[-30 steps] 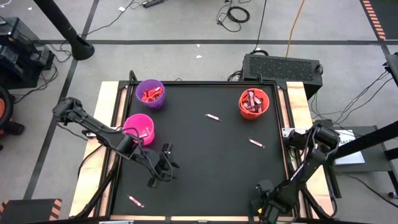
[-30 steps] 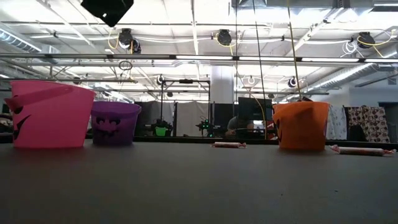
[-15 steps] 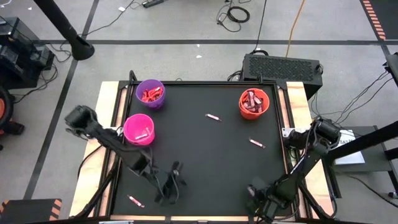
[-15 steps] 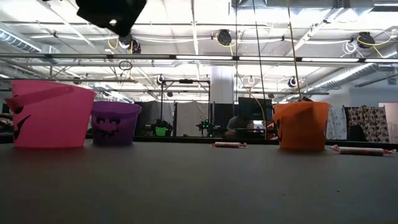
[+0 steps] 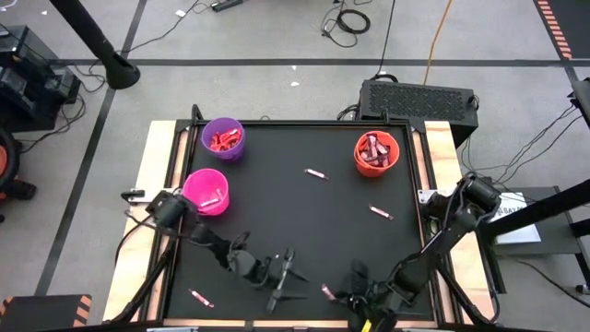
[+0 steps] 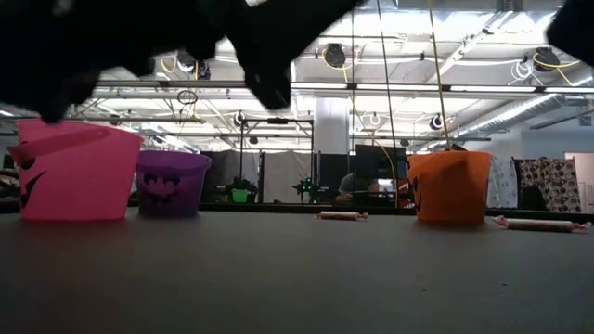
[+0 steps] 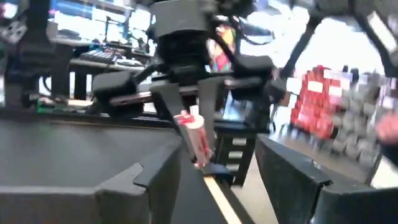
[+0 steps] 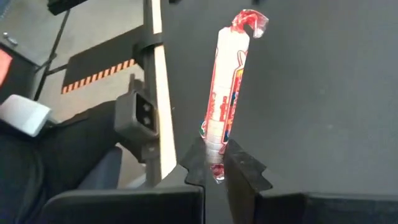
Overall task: Sort candy by brand, put in halloween buckets
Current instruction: Put the red candy into the pink bucket
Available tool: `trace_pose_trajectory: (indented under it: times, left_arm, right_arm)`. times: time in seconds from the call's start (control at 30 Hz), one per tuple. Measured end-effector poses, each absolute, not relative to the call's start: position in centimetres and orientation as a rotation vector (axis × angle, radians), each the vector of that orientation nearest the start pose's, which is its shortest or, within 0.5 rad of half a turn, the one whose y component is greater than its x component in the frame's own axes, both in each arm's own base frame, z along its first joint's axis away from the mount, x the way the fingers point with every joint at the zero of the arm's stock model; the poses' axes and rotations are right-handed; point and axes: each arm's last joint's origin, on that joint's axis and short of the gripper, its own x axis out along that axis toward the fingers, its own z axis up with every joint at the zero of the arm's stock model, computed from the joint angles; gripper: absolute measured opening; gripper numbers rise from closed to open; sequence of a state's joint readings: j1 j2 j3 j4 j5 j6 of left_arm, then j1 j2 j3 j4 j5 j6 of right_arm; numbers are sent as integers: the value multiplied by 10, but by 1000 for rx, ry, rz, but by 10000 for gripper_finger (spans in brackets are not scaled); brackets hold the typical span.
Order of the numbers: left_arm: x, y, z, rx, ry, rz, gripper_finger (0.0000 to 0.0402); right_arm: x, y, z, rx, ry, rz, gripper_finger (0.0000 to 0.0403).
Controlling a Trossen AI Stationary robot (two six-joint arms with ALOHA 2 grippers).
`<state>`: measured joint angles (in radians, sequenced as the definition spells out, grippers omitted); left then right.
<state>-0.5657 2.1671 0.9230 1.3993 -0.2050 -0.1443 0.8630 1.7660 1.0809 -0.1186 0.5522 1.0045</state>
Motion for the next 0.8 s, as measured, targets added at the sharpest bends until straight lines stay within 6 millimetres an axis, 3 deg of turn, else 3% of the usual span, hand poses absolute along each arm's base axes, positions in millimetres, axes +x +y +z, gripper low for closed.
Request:
trace_pose_trajectory:
  times: [0.2,0.8]
  left_arm:
    - [357,-200,110,-349,-113,-436,210]
    - [375,-192,115,-295,-118,-389,210]
  right_arm:
    - [257,257,187,403,675,-43,23]
    - [274,240,187,367,677,-62,24]
